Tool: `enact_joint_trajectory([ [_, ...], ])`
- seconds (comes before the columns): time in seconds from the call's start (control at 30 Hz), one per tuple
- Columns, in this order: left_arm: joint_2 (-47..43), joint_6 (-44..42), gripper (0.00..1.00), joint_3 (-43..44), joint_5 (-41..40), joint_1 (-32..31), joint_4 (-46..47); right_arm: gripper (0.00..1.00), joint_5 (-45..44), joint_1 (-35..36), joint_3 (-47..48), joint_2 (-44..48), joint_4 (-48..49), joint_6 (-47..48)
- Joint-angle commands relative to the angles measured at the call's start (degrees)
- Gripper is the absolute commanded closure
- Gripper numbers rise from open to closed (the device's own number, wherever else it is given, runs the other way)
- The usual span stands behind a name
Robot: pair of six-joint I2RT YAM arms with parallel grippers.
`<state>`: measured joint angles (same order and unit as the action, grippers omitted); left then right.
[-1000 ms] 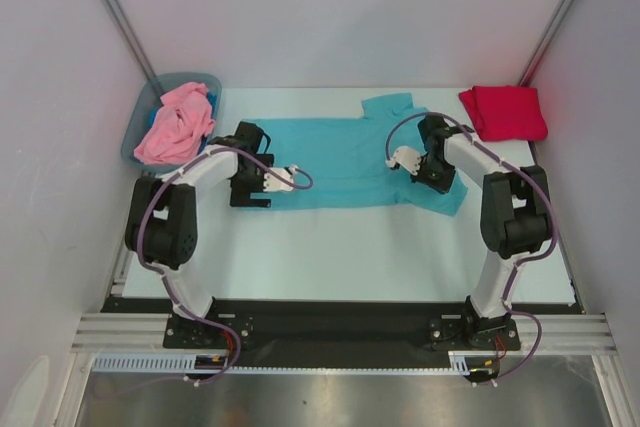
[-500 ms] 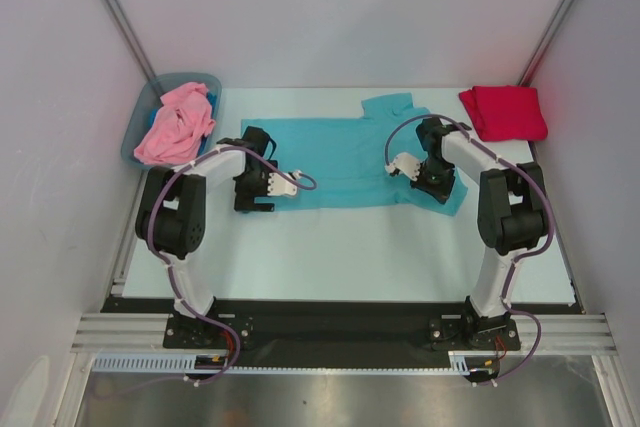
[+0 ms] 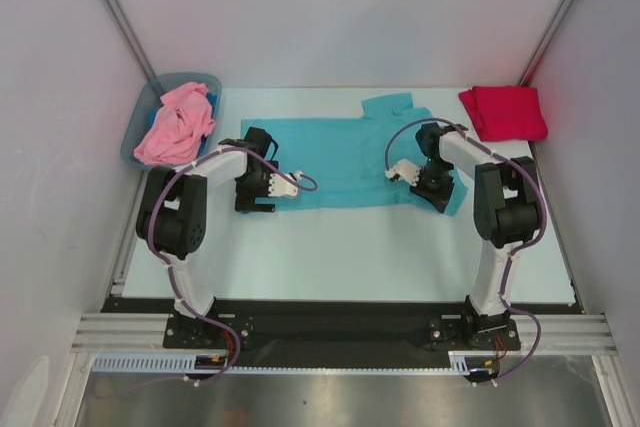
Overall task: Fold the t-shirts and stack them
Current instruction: Fold the tshirt
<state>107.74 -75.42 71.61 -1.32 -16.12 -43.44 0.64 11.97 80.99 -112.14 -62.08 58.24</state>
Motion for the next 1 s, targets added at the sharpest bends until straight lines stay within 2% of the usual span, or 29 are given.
enact_joint_trajectory([
  [0.0, 0.1, -0.52, 0.0, -0.77, -0.61, 0.39, 2.48, 1.0, 0.94, -1.42, -0.13, -1.94, 1.96, -1.2],
  [0.27, -0.6, -0.87, 0.0, -0.86, -1.58, 0.74, 2.66, 1.0, 0.59, -5.72, 2.42, -6.69, 3.9, -1.64],
  [0.5, -0.96, -1.57, 0.0, -0.95, -2.63, 1.79, 2.57, 1.0, 0.85, -7.4, 1.45, -4.85, 2.49, -0.58],
  [0.77, -0.43, -2.28, 0.0, -0.77, -3.16, 2.58, 2.57, 1.0, -0.64, -13.89, 1.19, -6.08, 2.32, 0.03],
  [0.97, 0.01, -3.16, 0.0, -0.34, -3.6, 3.11, 2.66, 1.0, -0.64, -14.52, 0.92, -5.37, 1.88, 0.47],
])
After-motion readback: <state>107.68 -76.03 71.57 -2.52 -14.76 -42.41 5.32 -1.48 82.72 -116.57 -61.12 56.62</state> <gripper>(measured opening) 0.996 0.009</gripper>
